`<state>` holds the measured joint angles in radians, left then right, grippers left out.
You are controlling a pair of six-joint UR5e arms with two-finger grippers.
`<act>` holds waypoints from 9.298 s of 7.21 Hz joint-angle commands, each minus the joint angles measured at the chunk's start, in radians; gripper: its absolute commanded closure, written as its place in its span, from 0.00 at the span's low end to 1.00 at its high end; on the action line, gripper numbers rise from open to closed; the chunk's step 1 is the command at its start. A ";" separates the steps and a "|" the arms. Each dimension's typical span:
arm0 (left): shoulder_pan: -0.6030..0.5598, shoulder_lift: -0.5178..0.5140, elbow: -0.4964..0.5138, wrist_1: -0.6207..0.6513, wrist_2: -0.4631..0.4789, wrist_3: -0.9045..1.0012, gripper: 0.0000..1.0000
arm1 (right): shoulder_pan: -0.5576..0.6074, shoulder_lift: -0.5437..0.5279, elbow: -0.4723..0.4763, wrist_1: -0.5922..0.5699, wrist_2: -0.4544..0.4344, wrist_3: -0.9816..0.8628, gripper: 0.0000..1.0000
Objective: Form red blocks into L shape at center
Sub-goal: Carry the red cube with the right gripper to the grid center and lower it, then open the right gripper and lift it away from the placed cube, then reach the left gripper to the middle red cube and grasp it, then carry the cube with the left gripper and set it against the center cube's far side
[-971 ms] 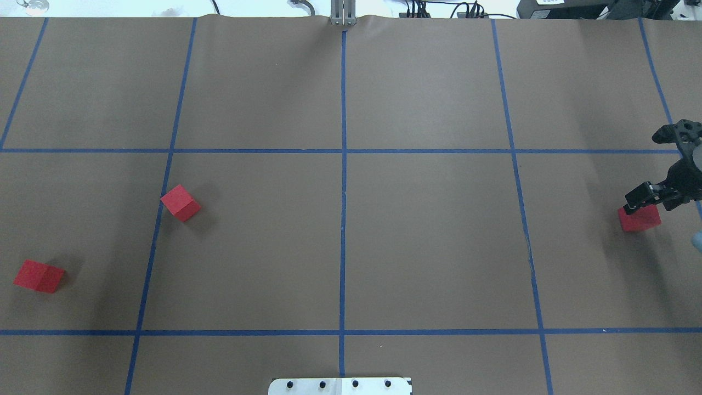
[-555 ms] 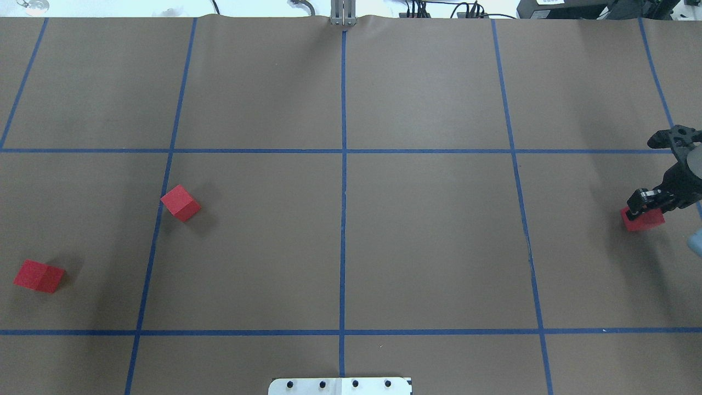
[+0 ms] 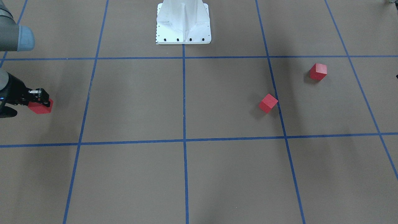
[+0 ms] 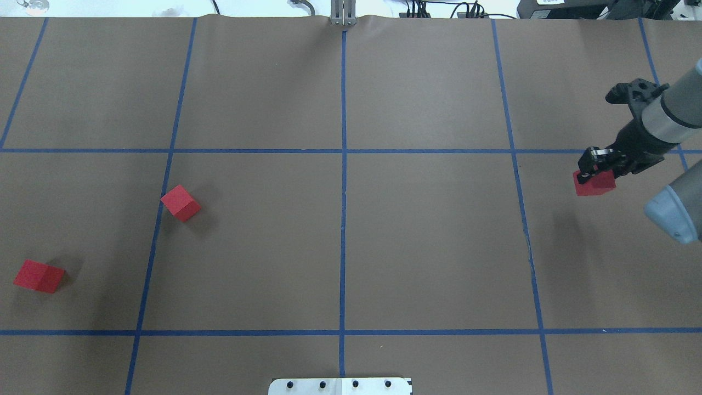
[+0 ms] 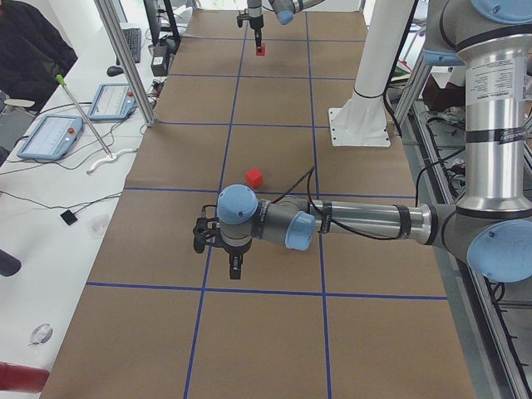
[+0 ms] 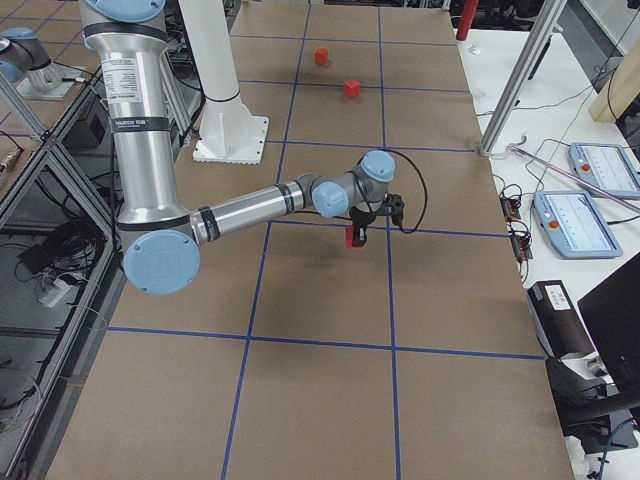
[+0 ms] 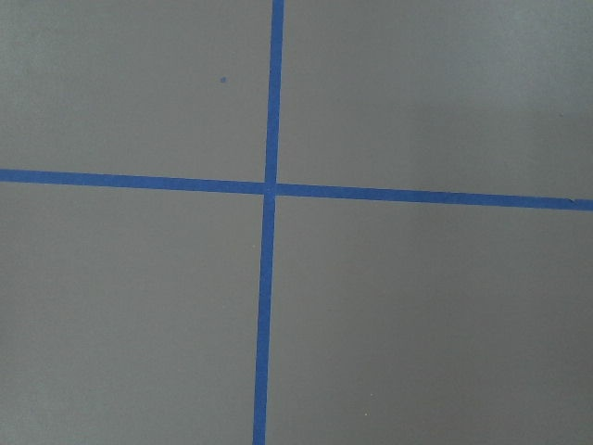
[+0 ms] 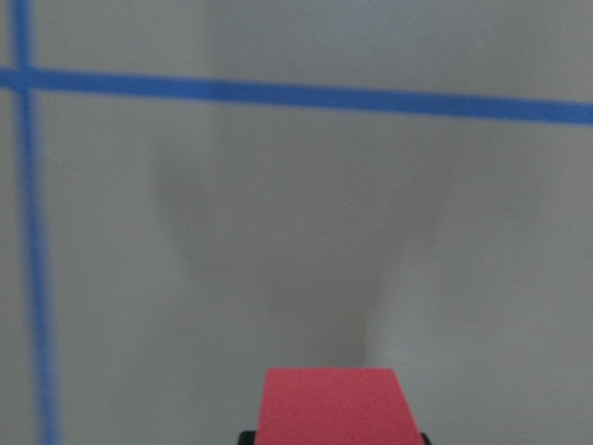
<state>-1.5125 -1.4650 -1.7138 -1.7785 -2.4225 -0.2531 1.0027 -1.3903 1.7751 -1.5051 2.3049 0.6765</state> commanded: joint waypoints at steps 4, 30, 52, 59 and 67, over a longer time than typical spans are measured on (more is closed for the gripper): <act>0.000 0.000 0.000 -0.001 0.000 0.000 0.00 | -0.318 0.570 -0.255 -0.037 -0.182 0.469 1.00; 0.057 -0.017 -0.071 -0.038 -0.009 -0.024 0.00 | -0.325 0.552 -0.205 0.010 -0.293 0.548 0.00; 0.790 -0.467 0.039 -0.003 0.347 -1.437 1.00 | 0.030 0.139 -0.065 0.022 -0.097 0.080 0.00; 0.799 -1.135 0.588 0.225 0.355 -0.595 1.00 | 0.028 0.142 -0.068 0.022 -0.101 0.080 0.00; 0.874 -1.235 0.741 0.105 0.375 -0.756 1.00 | 0.028 0.140 -0.060 0.022 -0.102 0.083 0.00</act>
<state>-0.6458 -2.6994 -0.9763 -1.6648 -2.0523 -1.0005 1.0308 -1.2483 1.7122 -1.4834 2.2028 0.7593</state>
